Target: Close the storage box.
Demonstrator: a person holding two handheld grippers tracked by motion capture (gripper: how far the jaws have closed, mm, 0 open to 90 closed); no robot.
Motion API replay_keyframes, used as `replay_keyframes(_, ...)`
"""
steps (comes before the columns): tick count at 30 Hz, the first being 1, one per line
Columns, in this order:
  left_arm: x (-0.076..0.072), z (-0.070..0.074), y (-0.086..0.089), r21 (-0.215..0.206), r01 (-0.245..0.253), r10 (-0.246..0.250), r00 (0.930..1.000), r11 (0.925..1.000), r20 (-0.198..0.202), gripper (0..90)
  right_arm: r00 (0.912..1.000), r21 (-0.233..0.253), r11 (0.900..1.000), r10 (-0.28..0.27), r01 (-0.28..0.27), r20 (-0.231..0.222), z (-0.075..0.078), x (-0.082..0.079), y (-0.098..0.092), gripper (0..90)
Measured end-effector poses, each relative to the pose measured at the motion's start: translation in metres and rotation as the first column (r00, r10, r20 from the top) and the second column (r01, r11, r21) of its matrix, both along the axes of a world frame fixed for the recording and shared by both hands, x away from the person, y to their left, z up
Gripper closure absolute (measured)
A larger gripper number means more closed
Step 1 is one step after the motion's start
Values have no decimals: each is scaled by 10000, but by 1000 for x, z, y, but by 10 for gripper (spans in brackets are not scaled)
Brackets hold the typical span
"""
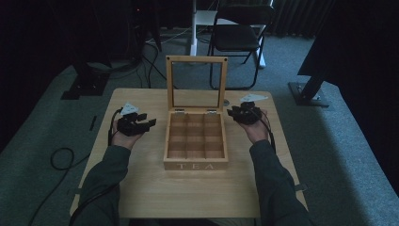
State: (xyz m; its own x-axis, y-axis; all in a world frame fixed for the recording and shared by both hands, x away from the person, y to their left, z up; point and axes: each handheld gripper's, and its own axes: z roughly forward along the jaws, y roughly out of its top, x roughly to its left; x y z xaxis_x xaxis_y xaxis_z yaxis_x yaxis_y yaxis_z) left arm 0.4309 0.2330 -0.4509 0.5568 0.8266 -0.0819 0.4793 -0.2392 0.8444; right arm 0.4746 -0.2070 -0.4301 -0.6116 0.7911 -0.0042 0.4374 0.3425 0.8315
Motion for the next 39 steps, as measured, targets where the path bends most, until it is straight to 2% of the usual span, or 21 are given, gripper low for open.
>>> replay_keyframes(5,-1,1,-2,14,68,-68,10000,10000,8,453,9999,-11,9999,-155,156,75,4,11,6,666)
replay_keyframes(7,0,1,-2,67,65,-65,10000,10000,-8,453,9995,-206,9994,-279,282,149,7,19,9,660)
replay_keyframes(9,1,1,-2,92,39,-39,10000,10000,-6,454,9993,-74,9995,-307,309,223,9,24,10,658)
replay_keyframes(14,7,1,-6,115,45,-45,10000,9999,33,454,9986,-33,9986,-532,533,46,10,36,12,646)
replay_keyframes(19,22,4,-15,201,32,-35,9999,9998,136,454,9965,-21,9965,-831,830,-99,9,47,14,636)
replay_keyframes(20,30,5,-18,297,-29,23,9998,9996,194,453,9956,84,9957,-918,920,-184,9,50,15,634)
replay_keyframes(25,48,8,-26,227,-233,230,9996,9995,146,453,9944,235,9945,-1019,1025,-268,11,55,16,625)
replay_keyframes(26,48,8,-26,227,-233,230,9996,9995,146,453,9937,218,9940,-1063,1071,-355,10,56,16,622)
replay_keyframes(29,63,14,-34,483,-447,439,9989,9978,186,452,9924,285,9932,-1113,1130,-532,10,61,13,600)
replay_keyframes(33,73,18,-39,463,-708,697,9972,9964,256,460,9916,308,9926,-1155,1174,-574,11,63,14,588)
replay_keyframes(35,79,20,-41,469,-820,812,9965,9955,181,464,9911,214,9925,-1193,1207,-589,11,65,15,588)
replay_keyframes(39,90,21,-53,567,-727,729,9973,9957,-22,472,9896,273,9911,-1283,1302,-644,9,69,18,582)
